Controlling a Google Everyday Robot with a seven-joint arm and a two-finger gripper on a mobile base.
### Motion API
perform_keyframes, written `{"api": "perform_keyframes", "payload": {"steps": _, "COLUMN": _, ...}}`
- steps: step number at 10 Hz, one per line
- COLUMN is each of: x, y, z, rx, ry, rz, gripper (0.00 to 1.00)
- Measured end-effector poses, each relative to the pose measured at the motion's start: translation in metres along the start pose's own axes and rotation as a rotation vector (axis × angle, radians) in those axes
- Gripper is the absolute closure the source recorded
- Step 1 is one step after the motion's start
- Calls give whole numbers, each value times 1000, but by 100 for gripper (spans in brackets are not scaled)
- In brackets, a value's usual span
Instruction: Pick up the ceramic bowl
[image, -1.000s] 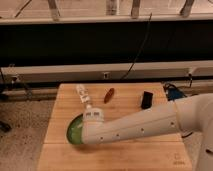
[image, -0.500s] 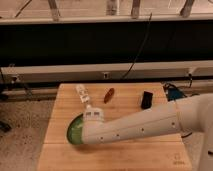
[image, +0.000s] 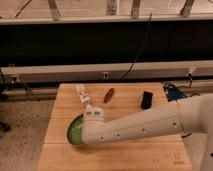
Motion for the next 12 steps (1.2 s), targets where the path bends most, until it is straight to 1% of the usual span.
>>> {"api": "perform_keyframes", "payload": {"steps": 12, "x": 5, "y": -3, "z": -10, "rx": 12, "ry": 4, "rz": -5, "gripper": 100}}
